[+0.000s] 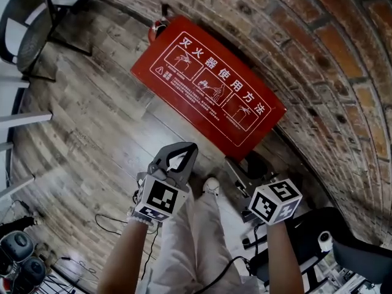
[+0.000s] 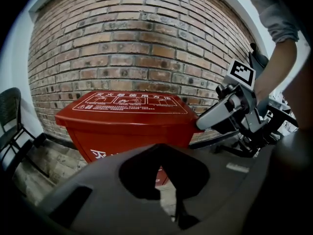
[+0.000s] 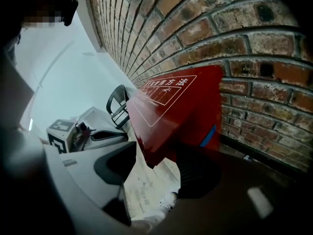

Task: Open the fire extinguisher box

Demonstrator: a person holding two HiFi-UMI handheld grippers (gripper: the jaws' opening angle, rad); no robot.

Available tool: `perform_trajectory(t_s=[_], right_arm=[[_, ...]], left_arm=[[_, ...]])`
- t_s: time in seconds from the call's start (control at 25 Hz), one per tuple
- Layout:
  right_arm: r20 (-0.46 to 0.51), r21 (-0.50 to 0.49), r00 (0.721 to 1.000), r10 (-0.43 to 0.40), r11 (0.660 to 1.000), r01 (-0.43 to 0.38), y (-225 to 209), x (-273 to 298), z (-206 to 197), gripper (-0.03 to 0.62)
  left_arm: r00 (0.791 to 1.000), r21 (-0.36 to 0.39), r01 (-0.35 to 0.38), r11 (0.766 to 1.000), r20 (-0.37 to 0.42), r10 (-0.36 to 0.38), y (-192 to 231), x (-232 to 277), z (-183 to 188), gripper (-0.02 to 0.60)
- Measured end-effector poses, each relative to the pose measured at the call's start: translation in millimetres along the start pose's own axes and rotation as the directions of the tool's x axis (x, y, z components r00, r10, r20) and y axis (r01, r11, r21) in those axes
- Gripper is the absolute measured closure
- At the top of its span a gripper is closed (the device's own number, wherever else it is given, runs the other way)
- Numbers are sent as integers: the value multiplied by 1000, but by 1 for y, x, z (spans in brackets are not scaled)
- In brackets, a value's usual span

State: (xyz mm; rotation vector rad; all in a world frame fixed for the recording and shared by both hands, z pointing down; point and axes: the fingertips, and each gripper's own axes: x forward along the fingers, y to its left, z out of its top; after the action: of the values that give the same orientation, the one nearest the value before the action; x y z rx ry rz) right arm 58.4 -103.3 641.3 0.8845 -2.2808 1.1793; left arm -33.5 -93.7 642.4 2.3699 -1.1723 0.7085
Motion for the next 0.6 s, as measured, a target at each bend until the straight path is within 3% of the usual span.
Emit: perform_trajectory(t_s=[0.28,0.6], right_arm=[[42,70,999,30,997,-32,2,-4,5,358],[52,67,997,57,996,-60,7,-8,7,356]], left_arm=[[1000,-21,7,1000,-4,-7,-2,16,-7,583],[1000,-28,22,999,7,-22,-5,29,-9,583]])
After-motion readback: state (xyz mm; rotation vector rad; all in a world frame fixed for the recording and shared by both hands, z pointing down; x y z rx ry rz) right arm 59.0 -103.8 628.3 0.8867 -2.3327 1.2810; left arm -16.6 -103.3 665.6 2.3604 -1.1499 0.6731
